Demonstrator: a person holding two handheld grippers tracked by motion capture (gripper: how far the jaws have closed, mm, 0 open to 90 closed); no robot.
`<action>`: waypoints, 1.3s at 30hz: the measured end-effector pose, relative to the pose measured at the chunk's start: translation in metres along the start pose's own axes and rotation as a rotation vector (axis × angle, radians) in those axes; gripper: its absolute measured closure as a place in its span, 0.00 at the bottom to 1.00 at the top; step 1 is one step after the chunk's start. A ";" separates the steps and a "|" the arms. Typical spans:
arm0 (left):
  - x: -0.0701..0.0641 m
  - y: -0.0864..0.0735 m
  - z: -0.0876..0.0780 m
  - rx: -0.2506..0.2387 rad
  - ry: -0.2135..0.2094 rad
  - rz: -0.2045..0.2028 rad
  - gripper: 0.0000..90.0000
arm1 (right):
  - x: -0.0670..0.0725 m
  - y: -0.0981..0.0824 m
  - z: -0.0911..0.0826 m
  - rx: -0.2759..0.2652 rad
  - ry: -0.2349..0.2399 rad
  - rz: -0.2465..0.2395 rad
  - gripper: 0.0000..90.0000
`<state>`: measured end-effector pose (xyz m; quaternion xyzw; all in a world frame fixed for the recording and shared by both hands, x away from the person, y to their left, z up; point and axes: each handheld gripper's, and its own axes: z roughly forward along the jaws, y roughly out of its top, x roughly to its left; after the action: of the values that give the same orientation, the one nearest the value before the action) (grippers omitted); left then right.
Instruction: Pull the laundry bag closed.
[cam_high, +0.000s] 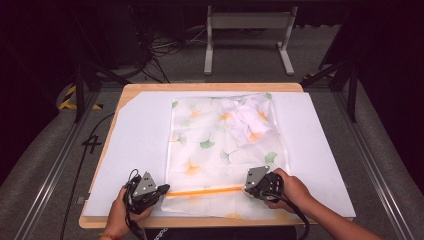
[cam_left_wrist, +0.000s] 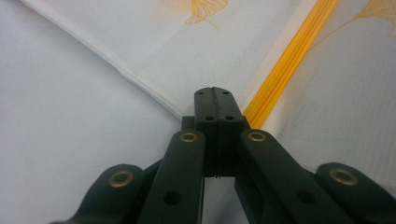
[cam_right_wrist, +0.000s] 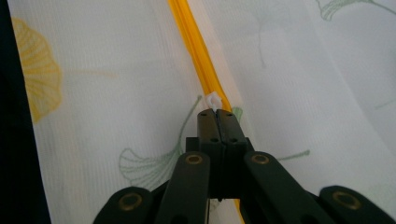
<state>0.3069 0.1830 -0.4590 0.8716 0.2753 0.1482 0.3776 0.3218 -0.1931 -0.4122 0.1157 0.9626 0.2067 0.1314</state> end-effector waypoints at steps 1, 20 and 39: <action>0.000 0.000 0.000 0.000 0.000 0.000 1.00 | 0.000 0.000 0.000 0.000 0.000 0.000 1.00; 0.001 0.000 0.000 -0.003 -0.004 -0.003 1.00 | -0.004 -0.028 -0.011 0.012 -0.020 0.053 1.00; 0.001 0.000 0.000 -0.001 -0.007 -0.003 1.00 | -0.006 -0.048 -0.018 0.011 -0.022 0.099 1.00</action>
<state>0.3076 0.1838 -0.4591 0.8715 0.2752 0.1446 0.3794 0.3139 -0.2442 -0.4158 0.1662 0.9553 0.2066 0.1307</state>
